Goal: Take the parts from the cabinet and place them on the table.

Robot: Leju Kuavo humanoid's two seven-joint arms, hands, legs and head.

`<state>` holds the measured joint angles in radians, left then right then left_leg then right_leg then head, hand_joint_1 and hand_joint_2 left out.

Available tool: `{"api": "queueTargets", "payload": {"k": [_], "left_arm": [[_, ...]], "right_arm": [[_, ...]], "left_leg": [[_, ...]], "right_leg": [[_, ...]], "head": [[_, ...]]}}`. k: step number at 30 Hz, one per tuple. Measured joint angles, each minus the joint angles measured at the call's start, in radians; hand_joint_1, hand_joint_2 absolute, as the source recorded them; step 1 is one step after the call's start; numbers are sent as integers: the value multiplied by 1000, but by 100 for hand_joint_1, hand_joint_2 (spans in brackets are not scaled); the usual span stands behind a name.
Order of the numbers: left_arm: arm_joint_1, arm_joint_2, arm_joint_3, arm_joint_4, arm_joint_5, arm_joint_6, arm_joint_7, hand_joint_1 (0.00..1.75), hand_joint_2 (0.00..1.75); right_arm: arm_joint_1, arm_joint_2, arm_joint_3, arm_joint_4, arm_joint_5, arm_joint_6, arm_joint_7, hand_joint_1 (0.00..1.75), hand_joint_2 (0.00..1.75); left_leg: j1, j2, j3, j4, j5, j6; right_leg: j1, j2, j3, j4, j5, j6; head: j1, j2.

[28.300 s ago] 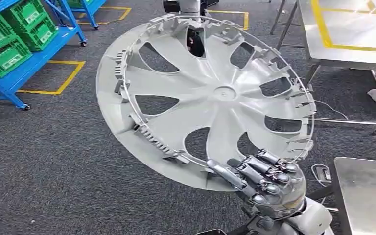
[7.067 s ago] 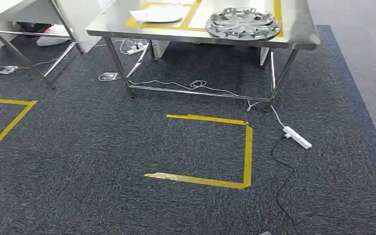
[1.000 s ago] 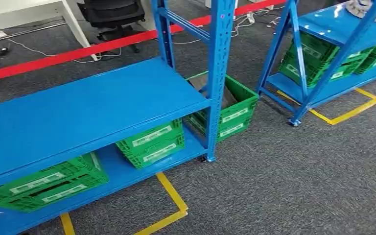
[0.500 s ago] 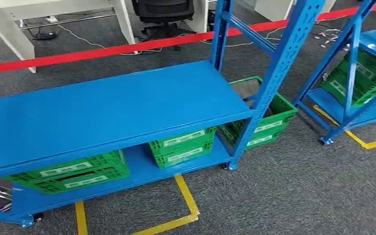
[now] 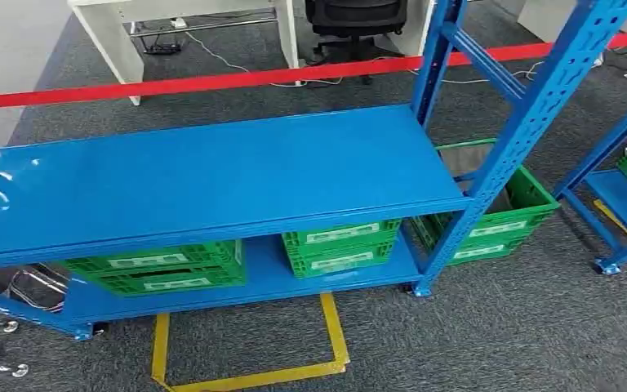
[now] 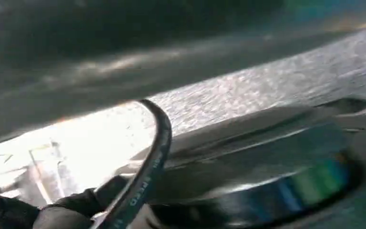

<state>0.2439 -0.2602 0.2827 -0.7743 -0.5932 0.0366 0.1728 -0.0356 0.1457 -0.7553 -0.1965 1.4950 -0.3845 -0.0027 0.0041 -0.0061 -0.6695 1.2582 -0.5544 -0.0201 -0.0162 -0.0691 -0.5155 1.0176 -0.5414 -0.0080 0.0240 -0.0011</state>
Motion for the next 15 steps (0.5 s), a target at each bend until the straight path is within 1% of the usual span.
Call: {"api": "queueTargets", "payload": {"k": [1, 2, 3, 4, 5, 6, 7, 8, 9, 10, 11, 12, 13, 14, 15], "left_arm": [[-8, 2, 7, 25, -1, 0, 0, 0, 0], [-16, 3, 11, 42, -3, 2, -3, 0, 0], [-26, 5, 16, 58, -4, 4, -8, 0, 0], [-37, 5, 22, 70, -7, 4, -13, 0, 0], [-43, 5, 24, 79, -7, 5, -14, 0, 0], [-44, 5, 28, 88, -7, 5, -15, 0, 0], [-44, 5, 31, 98, -8, 5, -16, 0, 0], [-42, 5, 33, 105, -9, 6, -16, 0, 0], [-42, 5, 34, 109, -10, 6, -17, 0, 0], [-48, 5, 35, 114, -10, 6, -17, 0, 0], [-52, 4, 36, 117, -10, 6, -18, 0, 0], [-58, 5, 37, 125, -13, 6, -18, 0, 0], [-60, 5, 40, 130, -13, 6, -20, 0, 0], [-61, 6, 44, 134, -16, 6, -21, 0, 0], [-63, 7, 49, 143, -25, 6, -26, 0, 0]], "right_arm": [[-1, 0, 1, 0, 0, 0, 0, 0, 0], [0, 0, 2, 0, 0, 0, 0, 0, 0], [1, 1, 4, 0, 0, 3, -1, 0, 0], [2, 1, 5, 0, 0, 5, -2, 0, 0], [1, 1, 6, 0, 0, 6, -2, 0, 0], [-2, 1, 8, 0, 0, 7, -2, 0, 0], [-7, 1, 8, 0, 0, 7, -3, 0, 0], [-9, 1, 8, 0, 0, 7, -3, 0, 0], [-9, 1, 9, 0, 0, 7, -5, 0, 0], [-7, 1, 9, 0, 0, 7, -5, 0, 0], [-5, 1, 9, 0, 0, 7, -5, 0, 0], [-2, 1, 9, 0, 0, 8, -6, 0, 0], [1, 1, 8, 0, 0, 10, -8, 0, 0], [3, 1, 9, 0, 0, 11, -8, 0, 0], [4, 1, 9, 0, 0, 11, -10, 0, 0]], "left_leg": [[-4, 12, 44, -92, 51, 10], [-11, 46, 83, -173, 89, 24], [-25, 96, 103, -212, 78, 35], [-26, 93, 109, -236, 69, 38], [-26, 84, 104, -231, 70, 38], [-27, 70, 100, -231, 69, 40], [-25, 56, 103, -241, 72, 45], [-13, 46, 115, -254, 83, 49], [-12, 35, 117, -257, 85, 53], [-11, 20, 114, -257, 86, 55], [-11, 6, 114, -257, 86, 55], [-11, -10, 114, -257, 84, 58], [-11, -25, 115, -256, 84, 58], [-11, -40, 118, -256, 83, 57], [-10, -55, 121, -255, 81, 55]], "right_leg": [[2, -11, 5, 0, -3, 0], [4, -20, 11, -1, -6, 2], [9, -33, 4, -1, -12, 6], [14, -44, 14, 2, -18, 15], [14, -59, 4, -1, -18, 18], [13, -72, 19, -5, -18, 22], [15, -85, 28, -9, -19, 27], [9, -58, 20, -4, -29, 33], [7, 13, 10, 28, -47, 38], [6, 50, -23, 98, -81, 40], [5, 62, -63, 176, -113, 43], [5, 67, -109, 256, -141, 46], [5, 67, -138, 296, -142, 48], [4, 67, -145, 288, -118, 49], [3, 68, -131, 237, -72, 49]], "head": [[0, 0], [0, 0], [1, 0], [-1, 0], [2, 0], [1, 0], [2, 0], [1, 0], [7, 0], [10, 0], [10, 0], [10, 0], [11, 0], [10, 0], [11, 0]]}}
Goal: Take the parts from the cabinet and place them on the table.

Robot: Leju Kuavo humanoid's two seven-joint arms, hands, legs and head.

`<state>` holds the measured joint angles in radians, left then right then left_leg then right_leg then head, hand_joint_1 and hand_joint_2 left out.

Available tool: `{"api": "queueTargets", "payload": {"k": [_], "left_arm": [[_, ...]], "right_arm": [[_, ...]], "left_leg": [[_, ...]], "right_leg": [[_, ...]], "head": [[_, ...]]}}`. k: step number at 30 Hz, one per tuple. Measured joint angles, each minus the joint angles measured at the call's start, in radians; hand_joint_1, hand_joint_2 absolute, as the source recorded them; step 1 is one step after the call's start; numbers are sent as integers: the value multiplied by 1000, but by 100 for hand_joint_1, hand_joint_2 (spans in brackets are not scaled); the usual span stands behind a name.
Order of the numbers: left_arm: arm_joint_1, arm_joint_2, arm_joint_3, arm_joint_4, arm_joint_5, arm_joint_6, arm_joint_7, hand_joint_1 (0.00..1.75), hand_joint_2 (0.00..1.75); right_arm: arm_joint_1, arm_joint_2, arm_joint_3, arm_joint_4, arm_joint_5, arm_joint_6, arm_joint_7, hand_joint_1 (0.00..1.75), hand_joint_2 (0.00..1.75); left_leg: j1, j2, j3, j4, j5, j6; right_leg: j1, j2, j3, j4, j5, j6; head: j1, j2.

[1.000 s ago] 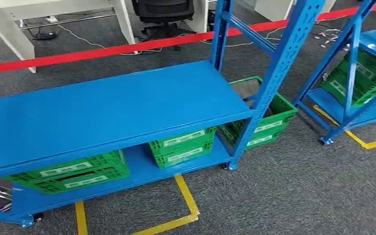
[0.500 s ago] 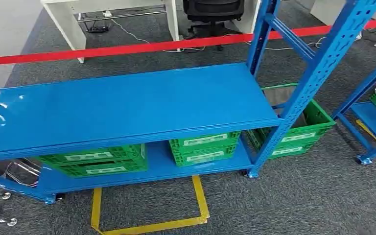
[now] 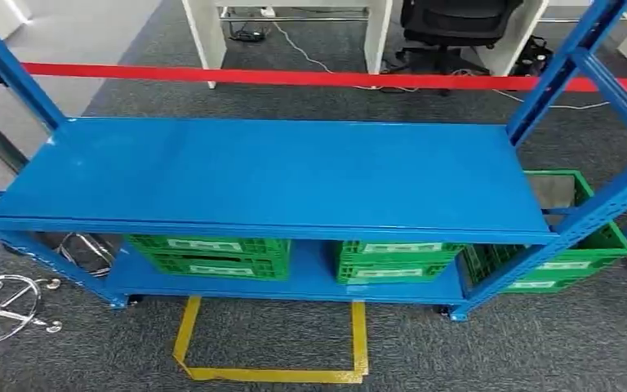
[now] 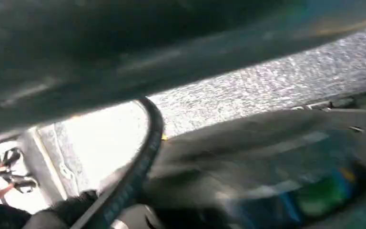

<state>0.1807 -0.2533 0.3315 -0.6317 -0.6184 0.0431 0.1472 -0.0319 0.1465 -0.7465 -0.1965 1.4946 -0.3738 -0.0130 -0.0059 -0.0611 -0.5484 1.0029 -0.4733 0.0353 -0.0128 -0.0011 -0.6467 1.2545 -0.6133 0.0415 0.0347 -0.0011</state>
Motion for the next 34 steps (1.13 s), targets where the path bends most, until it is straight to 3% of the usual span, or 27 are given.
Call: {"api": "queueTargets", "payload": {"k": [1, 2, 3, 4, 7, 8, 9, 10, 12, 13, 14, 15, 16, 17, 18, 19, 20, 21, 23, 24, 25, 34], "left_arm": [[-2, 0, 5, 8, -7, 2, -3, 0, 0], [-3, 0, 8, 13, -12, 4, -6, 0, 0], [-5, 1, 12, 18, -20, 8, -7, 0, 0], [-11, 2, 16, 21, -23, 10, -8, 0, 0], [-13, 2, 28, 33, -42, 18, -8, 0, 0], [-13, 4, 31, 34, -42, 20, -8, 0, 0], [-13, 3, 33, 36, -43, 22, -8, 0, 0], [-17, 3, 34, 37, -44, 23, -8, 0, 0], [-26, 3, 37, 40, -45, 24, -8, 0, 0], [-27, 4, 37, 42, -45, 24, -8, 0, 0], [-26, 4, 38, 43, -45, 24, -8, 0, 0], [-24, 4, 39, 45, -45, 24, -8, 0, 0], [-23, 4, 40, 46, -45, 24, -8, 0, 175], [-23, 4, 42, 47, -47, 25, -8, 0, 175], [-23, 4, 44, 47, -55, 28, -10, 0, 175], [-25, 4, 47, 47, -63, 30, -13, 0, 175], [-27, 3, 48, 47, -74, 34, -13, 0, 175], [-27, 2, 50, 48, -83, 35, -5, 0, 175], [-26, 3, 53, 51, -84, 35, 2, 0, 175], [-26, 5, 53, 55, -78, 34, 2, 0, 0], [-26, 8, 51, 57, -67, 32, 1, 0, 0], [-28, 42, 6, 80, 61, 22, -25, 0, 0]], "right_arm": [[0, 0, 0, 0, 0, 0, -2, 0, 0], [-2, 0, 0, 0, 0, 0, -4, 0, 0], [-3, 0, 0, 1, 0, 2, -4, 0, 0], [-3, 0, 0, 1, 1, 3, -5, 0, 0], [-3, -1, 1, 1, 1, 4, -4, 0, 0], [-3, 0, 1, 1, 1, 4, -5, 0, 0], [-3, 0, 1, 1, 2, 4, -5, 0, 0], [-4, 0, 1, 1, 3, 4, -6, 0, 0], [0, 0, 2, 1, 3, 4, -6, 0, 0], [2, -1, 1, 1, 3, 4, -6, 0, 0], [2, -1, 1, 1, 3, 4, -6, 0, 0], [1, -1, 1, 1, 3, 4, -6, 0, 0], [0, -1, 1, 1, 3, 4, -6, 0, 0], [-1, -1, 1, 1, 3, 4, -6, 0, 0], [-2, 0, 1, 1, 0, 4, -6, 0, 0], [-3, 1, 1, 1, -9, 6, -4, 0, 175], [-6, 1, 1, 1, -18, 11, 7, 0, 175], [-6, 0, 0, 1, -22, 21, 19, 0, 175], [-5, 0, 7, 0, -38, 44, 29, 0, 175], [-1, -1, 18, -1, -60, 53, 31, 0, 175], [3, -3, 29, -3, -86, 62, 31, 0, 0], [30, -24, 142, -27, -353, 122, 32, 0, 0]], "left_leg": [[2, -10, 4, 2, -3, -3], [3, -20, 6, 8, -8, -8], [2, -29, 1, 11, -13, -15], [-1, -39, -3, 22, -17, -21], [3, -55, -8, 14, -10, -33], [4, -52, -7, 20, -17, -38], [-1, -7, -15, 44, -34, -44], [0, 23, -43, 101, -68, -50], [5, 48, -128, 269, -142, -57], [7, 51, -160, 330, -157, -60], [8, 52, -166, 337, -145, -60], [9, 52, -148, 299, -110, -59], [9, 53, -111, 220, -61, -55], [8, 56, -67, 130, -15, -49], [4, 67, -26, 44, 13, -39], [-4, 74, -14, 21, -7, -31], [-2, 74, -14, 16, -2, -36], [1, 71, -13, 12, -1, -51], [-2, 71, -11, 12, -3, -42], [-1, 72, -11, 12, -4, -41], [-1, 72, -10, 12, -4, -40], [-1, 72, -9, 12, -8, -31]], "right_leg": [[-2, 4, 32, -86, 58, 1], [-5, 20, 68, -177, 108, 2], [-10, 65, 85, -211, 93, 2], [-9, 69, 90, -225, 95, -8], [-3, 49, 95, -221, 99, -26], [-12, 38, 99, -229, 103, -34], [-11, 30, 102, -230, 101, -40], [-10, 20, 104, -231, 99, -45], [-7, -8, 105, -231, 95, -50], [-7, -21, 106, -231, 92, -50], [-7, -30, 108, -231, 91, -50], [-7, -38, 111, -231, 88, -50], [-7, -41, 116, -231, 86, -48], [-6, -45, 121, -231, 84, -45], [-6, -48, 122, -231, 81, -43], [1, -53, 115, -228, 76, -35], [0, -53, 119, -229, 75, -31], [2, -52, 113, -228, 73, -43], [1, -53, 116, -234, 75, -40], [1, -53, 119, -239, 76, -38], [1, -53, 124, -243, 78, -35], [1, -52, 135, -252, 81, -27]], "head": [[-1, 0], [0, 0], [1, 0], [1, 0], [1, 0], [0, 0], [-4, 0], [-12, 0], [-11, 0], [-12, 0], [-11, 0], [-12, 0], [-12, 0], [-11, 0], [-11, 0], [-11, 0], [-11, 0], [-8, 0], [-9, 0], [-8, 0], [-9, 0], [-9, 0]]}}
